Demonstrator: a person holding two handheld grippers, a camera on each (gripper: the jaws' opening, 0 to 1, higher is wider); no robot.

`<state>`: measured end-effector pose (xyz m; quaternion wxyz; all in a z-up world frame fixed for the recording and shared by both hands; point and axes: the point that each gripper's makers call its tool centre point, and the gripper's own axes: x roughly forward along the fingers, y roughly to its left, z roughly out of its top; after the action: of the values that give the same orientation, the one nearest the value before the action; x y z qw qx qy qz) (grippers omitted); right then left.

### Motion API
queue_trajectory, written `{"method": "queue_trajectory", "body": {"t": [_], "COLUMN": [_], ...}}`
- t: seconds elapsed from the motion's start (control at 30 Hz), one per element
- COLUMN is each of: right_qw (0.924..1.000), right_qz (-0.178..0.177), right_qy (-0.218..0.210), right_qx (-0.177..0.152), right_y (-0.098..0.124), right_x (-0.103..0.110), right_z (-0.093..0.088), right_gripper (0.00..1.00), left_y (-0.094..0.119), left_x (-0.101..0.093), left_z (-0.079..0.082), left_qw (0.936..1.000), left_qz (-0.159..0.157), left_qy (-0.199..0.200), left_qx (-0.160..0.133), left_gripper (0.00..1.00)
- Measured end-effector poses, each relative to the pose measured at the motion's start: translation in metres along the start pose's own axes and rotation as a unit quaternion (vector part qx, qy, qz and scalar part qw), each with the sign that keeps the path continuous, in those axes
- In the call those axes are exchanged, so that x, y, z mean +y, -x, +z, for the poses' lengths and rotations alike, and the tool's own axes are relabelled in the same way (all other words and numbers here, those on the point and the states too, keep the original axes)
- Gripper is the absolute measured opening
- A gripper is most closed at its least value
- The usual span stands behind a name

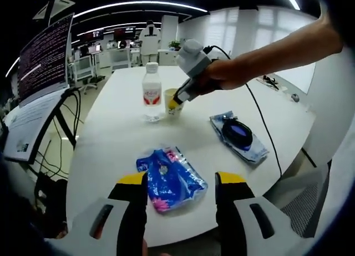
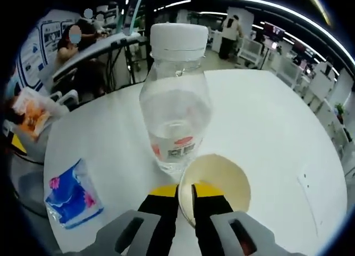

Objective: Arrange the tabletop items into an orderly group along one side of the table until the central work area is clear of visible clutter.

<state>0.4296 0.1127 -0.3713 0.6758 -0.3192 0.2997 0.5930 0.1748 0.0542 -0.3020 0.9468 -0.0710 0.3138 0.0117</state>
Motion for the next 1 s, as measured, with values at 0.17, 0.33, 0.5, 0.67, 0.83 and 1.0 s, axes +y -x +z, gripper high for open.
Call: {"method": "queue_trajectory", "body": {"t": [0.17, 0.33, 0.5, 0.67, 0.83, 1.0], "right_qw": [0.9999, 0.9996, 0.9987, 0.9982, 0.9969, 0.9960], "right_qz": [-0.002, -0.002, -0.007, -0.013, -0.016, -0.021], "right_qy": [0.010, 0.026, 0.045, 0.048, 0.066, 0.075], "right_qx": [-0.008, -0.013, -0.023, -0.035, -0.039, -0.043], "right_y": [0.007, 0.015, 0.025, 0.030, 0.042, 0.050], "right_x": [0.001, 0.004, 0.006, 0.001, 0.005, 0.005], "right_z": [0.004, 0.007, 0.013, 0.016, 0.017, 0.016], "right_gripper": [0.11, 0.16, 0.18, 0.19, 0.20, 0.22], "left_y": [-0.002, -0.002, 0.000, -0.001, 0.001, 0.000], "left_x": [-0.002, -0.002, -0.010, -0.011, -0.016, -0.020], "left_z": [-0.001, 0.000, 0.005, 0.005, 0.008, 0.008], "left_qw": [1.0000, 1.0000, 0.9999, 0.9999, 0.9998, 0.9998], "left_qz": [-0.003, -0.003, -0.005, -0.006, -0.006, -0.009], "left_qy": [-0.002, -0.004, -0.009, -0.012, -0.018, -0.015], "left_qx": [0.000, -0.003, -0.005, -0.009, -0.011, -0.013], "left_gripper": [0.48, 0.48, 0.48, 0.48, 0.48, 0.48]}}
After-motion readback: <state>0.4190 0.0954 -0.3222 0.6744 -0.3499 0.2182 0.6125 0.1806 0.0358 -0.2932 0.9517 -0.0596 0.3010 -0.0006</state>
